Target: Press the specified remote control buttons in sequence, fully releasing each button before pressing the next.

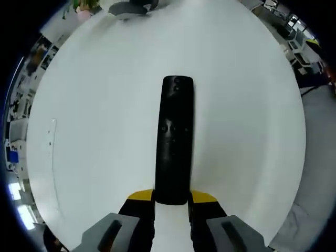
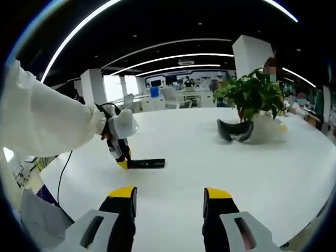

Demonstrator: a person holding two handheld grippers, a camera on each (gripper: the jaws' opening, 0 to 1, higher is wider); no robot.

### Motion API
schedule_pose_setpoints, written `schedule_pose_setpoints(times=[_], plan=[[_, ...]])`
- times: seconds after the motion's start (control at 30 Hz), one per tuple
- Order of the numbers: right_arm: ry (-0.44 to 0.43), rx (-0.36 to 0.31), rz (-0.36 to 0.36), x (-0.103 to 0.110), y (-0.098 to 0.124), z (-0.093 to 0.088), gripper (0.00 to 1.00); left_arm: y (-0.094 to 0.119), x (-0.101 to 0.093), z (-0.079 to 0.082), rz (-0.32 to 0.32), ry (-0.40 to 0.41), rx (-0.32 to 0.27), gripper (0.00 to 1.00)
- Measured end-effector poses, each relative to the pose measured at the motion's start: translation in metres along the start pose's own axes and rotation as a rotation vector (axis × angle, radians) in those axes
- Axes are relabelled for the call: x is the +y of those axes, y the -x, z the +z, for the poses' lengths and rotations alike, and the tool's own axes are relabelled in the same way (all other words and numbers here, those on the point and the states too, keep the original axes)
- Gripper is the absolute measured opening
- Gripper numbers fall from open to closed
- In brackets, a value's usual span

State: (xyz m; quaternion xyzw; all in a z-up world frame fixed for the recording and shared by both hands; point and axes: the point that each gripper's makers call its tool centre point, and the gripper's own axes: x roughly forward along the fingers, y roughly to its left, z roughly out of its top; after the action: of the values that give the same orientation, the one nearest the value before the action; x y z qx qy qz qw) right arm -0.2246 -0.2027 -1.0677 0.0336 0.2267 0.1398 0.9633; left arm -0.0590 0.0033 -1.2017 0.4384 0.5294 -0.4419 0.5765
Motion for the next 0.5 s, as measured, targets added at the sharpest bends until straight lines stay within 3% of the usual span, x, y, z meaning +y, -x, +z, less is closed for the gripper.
schedule_pose_setpoints(times=[0.5], plan=[[-0.007,-0.002,0.007,0.001,0.001,0.000,0.47,0.000,-0.022,-0.002,0.002,-0.032,0.021,0.23]])
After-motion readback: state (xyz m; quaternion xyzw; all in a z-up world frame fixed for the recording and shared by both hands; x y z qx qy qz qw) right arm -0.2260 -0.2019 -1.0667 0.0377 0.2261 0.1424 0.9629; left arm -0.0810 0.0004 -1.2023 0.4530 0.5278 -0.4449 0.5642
